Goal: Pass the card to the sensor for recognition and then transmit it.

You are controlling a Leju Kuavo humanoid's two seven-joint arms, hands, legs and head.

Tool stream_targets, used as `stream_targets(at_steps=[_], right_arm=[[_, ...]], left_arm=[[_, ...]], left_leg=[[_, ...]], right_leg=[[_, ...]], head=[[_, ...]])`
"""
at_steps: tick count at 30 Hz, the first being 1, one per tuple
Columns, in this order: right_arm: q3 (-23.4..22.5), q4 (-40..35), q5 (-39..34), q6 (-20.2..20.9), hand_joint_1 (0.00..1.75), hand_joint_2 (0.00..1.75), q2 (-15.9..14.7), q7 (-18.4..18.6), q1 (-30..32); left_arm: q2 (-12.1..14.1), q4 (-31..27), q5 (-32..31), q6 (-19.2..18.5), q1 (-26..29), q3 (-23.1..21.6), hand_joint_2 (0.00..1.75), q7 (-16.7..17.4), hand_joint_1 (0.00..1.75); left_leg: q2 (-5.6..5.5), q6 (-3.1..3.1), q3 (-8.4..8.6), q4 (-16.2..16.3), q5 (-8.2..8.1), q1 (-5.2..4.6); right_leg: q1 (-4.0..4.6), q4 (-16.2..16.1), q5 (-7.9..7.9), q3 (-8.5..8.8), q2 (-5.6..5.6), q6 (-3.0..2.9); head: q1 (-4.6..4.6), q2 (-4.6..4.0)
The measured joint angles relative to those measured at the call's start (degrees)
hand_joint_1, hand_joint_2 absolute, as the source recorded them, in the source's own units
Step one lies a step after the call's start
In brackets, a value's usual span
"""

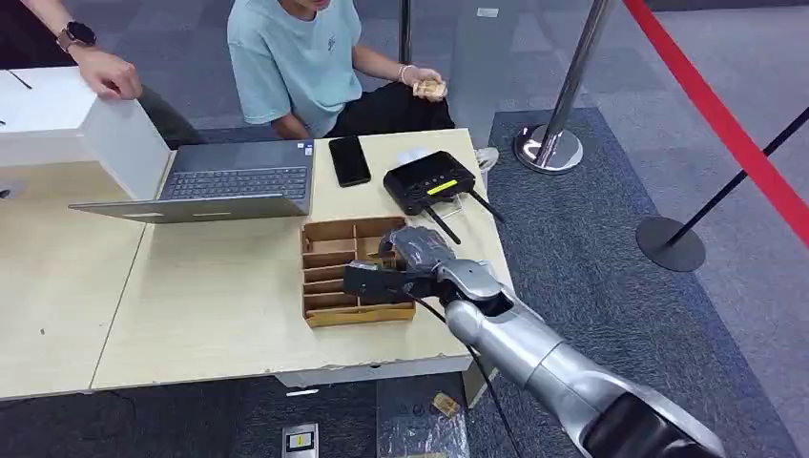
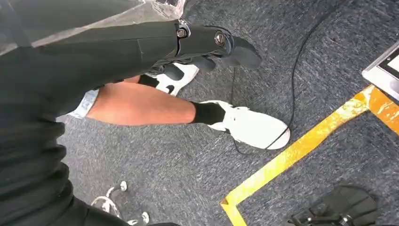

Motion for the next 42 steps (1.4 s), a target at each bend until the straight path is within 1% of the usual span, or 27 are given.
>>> stream_targets(at_steps=[2,7,12,17,20,23,28,32,40,42], right_arm=[[-0.2,0.4,-0.1,0.0,0.79,1.75,0.0,0.0,0.0],[-0.7,1.3,-0.2,0.0,0.79,1.75,-0.3,0.0,-0.2],[-1.0,1.6,-0.2,0.1,0.84,1.75,-0.5,0.1,-0.9],[-1.0,1.6,0.3,0.7,0.79,1.75,-0.7,0.6,-1.6],[-1.0,1.6,0.4,1.1,0.80,1.75,-0.9,0.8,-2.0],[-1.0,1.6,0.5,1.5,0.75,1.75,-0.9,1.2,-2.3],[-1.0,1.4,0.9,2.0,0.73,1.75,-1.1,1.6,-2.5],[-1.0,1.3,1.2,2.4,0.77,1.75,-1.1,1.8,-2.5],[-0.9,1.4,1.2,2.2,0.75,1.75,-0.8,1.8,-2.5],[-0.8,1.7,1.0,2.0,0.79,1.75,-0.5,1.5,-2.5]], left_arm=[[0.0,0.0,0.0,0.0,0.0,0.0,1.75,0.0,0.00],[0.0,0.0,-0.2,-0.1,0.0,0.0,1.75,0.1,0.00],[0.0,0.0,-0.3,-0.1,0.1,0.0,1.75,0.1,0.00],[0.0,0.0,-0.5,-0.1,0.1,0.0,1.75,0.0,0.00],[0.0,0.0,-0.5,-0.1,0.1,0.0,1.75,-0.1,0.00],[0.0,0.0,-0.5,-0.2,0.1,0.0,1.75,-0.2,0.00],[0.0,0.0,-0.5,-0.2,0.1,0.0,1.75,-0.2,0.00],[0.0,0.0,-0.6,-0.4,0.1,0.0,1.75,-0.2,0.00],[-0.3,0.0,-0.8,-0.6,0.1,0.0,1.75,0.0,0.00],[-0.4,0.0,-0.8,-0.6,0.1,0.0,1.75,0.0,0.00]], left_leg=[[0.00,0.00,0.00,0.0,0.00,0.00],[0.00,0.00,0.01,0.0,0.00,0.00],[0.00,0.00,0.00,0.0,0.00,0.00],[0.00,0.00,0.01,0.0,0.00,0.00],[0.00,0.00,0.01,0.0,0.00,0.00],[0.00,0.00,0.00,0.0,0.00,0.00],[0.00,0.00,0.02,0.0,0.00,0.00],[0.00,0.00,0.02,0.0,0.00,0.00],[0.00,0.00,0.01,0.0,0.00,0.00],[0.00,0.00,0.01,0.0,0.00,0.00]], right_leg=[[0.00,0.0,0.00,0.00,0.00,0.00],[0.00,0.0,0.00,0.00,0.00,0.00],[0.00,0.0,0.00,0.01,0.00,0.00],[0.00,0.0,0.00,0.01,0.00,0.00],[0.00,0.0,0.00,0.01,0.00,0.00],[0.00,0.0,0.00,0.00,0.00,0.00],[0.00,0.0,0.00,0.01,0.00,0.00],[0.00,0.0,0.00,0.01,0.00,0.00],[0.00,0.0,0.00,0.01,0.00,0.00],[0.00,0.0,0.00,0.01,0.00,0.00]], head=[[0.00,0.00],[0.00,0.00],[0.00,0.00],[0.00,0.00],[0.00,0.00],[0.00,0.00],[0.00,0.00],[0.00,0.00],[0.02,0.00],[0.00,0.00]])
